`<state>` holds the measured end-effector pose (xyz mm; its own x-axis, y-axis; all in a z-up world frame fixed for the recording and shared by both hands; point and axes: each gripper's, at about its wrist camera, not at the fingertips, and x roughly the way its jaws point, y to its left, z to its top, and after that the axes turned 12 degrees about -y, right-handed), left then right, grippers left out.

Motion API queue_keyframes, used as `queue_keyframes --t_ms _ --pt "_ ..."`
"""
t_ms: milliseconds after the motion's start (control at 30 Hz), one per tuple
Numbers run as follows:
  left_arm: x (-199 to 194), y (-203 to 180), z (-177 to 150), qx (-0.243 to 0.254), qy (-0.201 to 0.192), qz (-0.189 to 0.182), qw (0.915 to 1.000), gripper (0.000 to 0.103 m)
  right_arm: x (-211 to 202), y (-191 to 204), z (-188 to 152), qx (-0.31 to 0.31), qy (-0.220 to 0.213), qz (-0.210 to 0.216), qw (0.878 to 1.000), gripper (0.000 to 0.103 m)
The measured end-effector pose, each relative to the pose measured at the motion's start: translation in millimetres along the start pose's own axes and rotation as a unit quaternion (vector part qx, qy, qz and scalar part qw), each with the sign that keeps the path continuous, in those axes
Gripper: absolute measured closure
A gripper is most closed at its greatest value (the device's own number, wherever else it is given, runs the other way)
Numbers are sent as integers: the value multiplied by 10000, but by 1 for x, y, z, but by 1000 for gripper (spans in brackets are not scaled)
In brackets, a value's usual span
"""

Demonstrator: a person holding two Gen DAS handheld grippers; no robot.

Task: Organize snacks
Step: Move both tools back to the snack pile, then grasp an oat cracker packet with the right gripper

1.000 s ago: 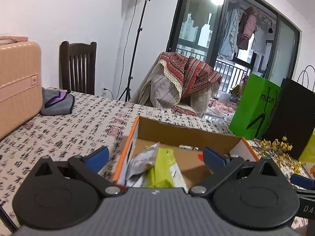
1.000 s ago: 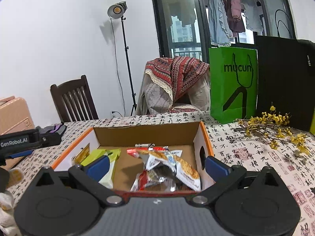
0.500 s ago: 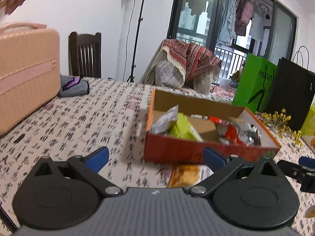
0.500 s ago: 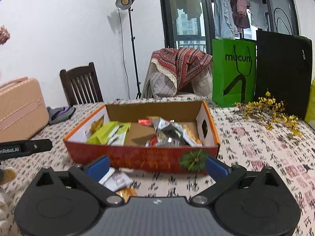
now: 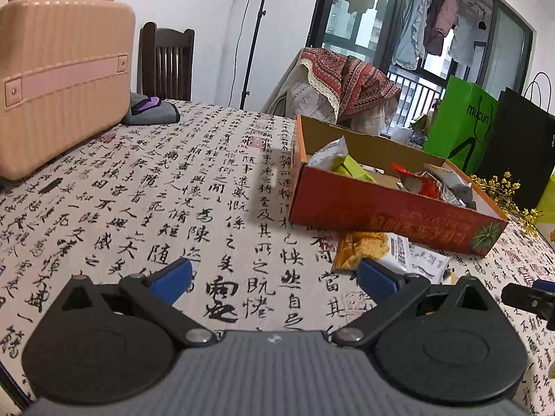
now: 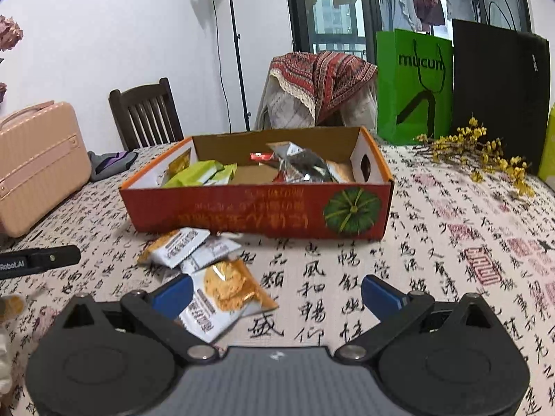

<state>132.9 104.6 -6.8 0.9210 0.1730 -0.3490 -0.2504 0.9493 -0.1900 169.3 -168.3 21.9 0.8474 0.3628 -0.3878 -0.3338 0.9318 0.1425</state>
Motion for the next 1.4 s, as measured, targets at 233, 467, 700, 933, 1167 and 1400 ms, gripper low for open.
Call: queue_keyframes --t_ms 233,467,700,933,1167,1400 --pt "0 4 -7 -61 -110 -121 9998 0 -3 0 -7 76 24 44 10000 0" --pt "2 7 -8 -190 -54 -183 9996 0 -4 2 -12 128 30 192 9997 0" --pt "2 7 -9 -206 -59 -198 9996 0 -2 5 -14 141 65 276 9995 0" --pt "2 9 -9 -264 -65 -218 9994 0 -1 7 -12 75 73 262 9996 0" --pt "-1 13 -8 -380 -96 -274 9989 0 6 11 -13 -25 145 135 9998 0" --pt "-2 15 -8 -450 -102 -320 9984 0 4 11 -11 -70 121 76 9999 0"
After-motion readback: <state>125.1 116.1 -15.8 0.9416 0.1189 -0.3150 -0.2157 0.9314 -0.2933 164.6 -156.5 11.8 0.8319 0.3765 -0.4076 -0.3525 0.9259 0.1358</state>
